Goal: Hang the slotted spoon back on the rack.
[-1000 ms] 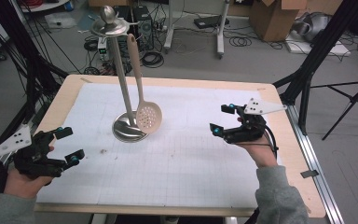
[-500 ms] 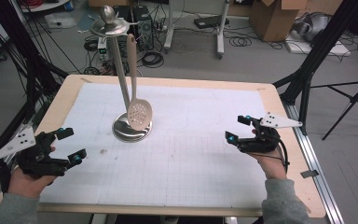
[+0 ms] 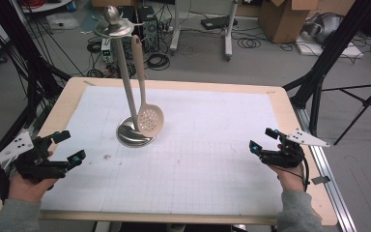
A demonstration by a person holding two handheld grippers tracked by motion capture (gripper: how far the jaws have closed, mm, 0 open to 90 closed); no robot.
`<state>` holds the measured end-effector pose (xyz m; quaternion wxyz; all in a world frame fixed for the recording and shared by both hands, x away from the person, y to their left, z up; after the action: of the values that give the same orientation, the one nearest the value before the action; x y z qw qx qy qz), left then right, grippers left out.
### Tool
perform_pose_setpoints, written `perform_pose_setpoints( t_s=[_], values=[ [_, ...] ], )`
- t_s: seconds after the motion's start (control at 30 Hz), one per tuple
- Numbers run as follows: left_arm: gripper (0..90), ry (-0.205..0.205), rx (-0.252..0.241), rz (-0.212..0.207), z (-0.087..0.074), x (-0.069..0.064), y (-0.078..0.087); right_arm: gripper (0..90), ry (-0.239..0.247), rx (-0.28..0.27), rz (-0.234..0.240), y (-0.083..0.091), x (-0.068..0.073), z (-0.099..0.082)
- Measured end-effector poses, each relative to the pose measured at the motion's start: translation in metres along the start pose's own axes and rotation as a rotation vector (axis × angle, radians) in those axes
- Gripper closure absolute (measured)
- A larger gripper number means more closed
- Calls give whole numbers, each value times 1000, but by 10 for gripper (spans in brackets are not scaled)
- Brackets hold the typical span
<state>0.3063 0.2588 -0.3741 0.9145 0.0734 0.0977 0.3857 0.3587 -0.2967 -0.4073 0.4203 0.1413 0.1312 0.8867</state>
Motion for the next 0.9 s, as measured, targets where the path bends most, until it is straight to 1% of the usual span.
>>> perform_pose_setpoints(
  t_s=[0.07,0.1,0.13,0.17,0.2,0.23,0.3,0.37,0.47,0.53,0.6,0.63,0.73,0.77,0.83,0.9],
  values=[
    [53,-4,2,15,-2,3,0,90,-12,6,-3,1,-1,-5],
    [53,-3,4,22,-4,4,0,81,-10,12,-7,2,-1,-7],
    [53,1,6,27,-5,6,0,57,-4,14,-14,2,-1,-9],
    [53,2,9,34,-7,8,0,11,-3,17,-19,3,-1,-11],
    [53,2,10,43,-9,10,0,6,-15,20,-27,3,-2,-13],
    [53,0,11,53,-11,12,0,6,-16,13,-29,4,-1,-14],
    [53,5,12,72,-14,16,0,6,-6,4,-48,6,-1,-17],
    [53,6,10,92,-17,19,1,6,-4,3,-56,7,-2,-20],
    [53,5,7,125,-20,24,3,6,-24,9,-64,9,-3,-25],
    [54,7,11,149,-23,28,4,5,-28,12,-78,10,-6,-28],
    [53,26,28,181,-27,33,5,5,-51,2,-84,13,-9,-31],
    [53,32,27,189,-28,34,5,5,-61,-6,-98,15,-11,-32],
    [53,33,22,206,-31,38,7,5,-87,-43,-135,22,-16,-34],
    [53,36,20,211,-32,39,8,5,-88,-52,-145,24,-18,-35],
    [53,36,23,223,-35,41,8,6,-94,-59,-168,28,-21,-38],
    [54,40,28,226,-39,43,8,6,-102,-66,-188,30,-23,-40]
  ],
)
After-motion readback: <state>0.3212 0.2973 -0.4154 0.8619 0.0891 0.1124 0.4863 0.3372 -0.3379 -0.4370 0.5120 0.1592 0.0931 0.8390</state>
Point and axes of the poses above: each handheld gripper's, and its own axes: y roughly backward along the jaws, z roughly out of its top, x roughly to its left, the point moved 8 cm from there along -y, roughly forward along the jaws, and after that the axes turned 5 degrees about x, right-handed, at the moved point
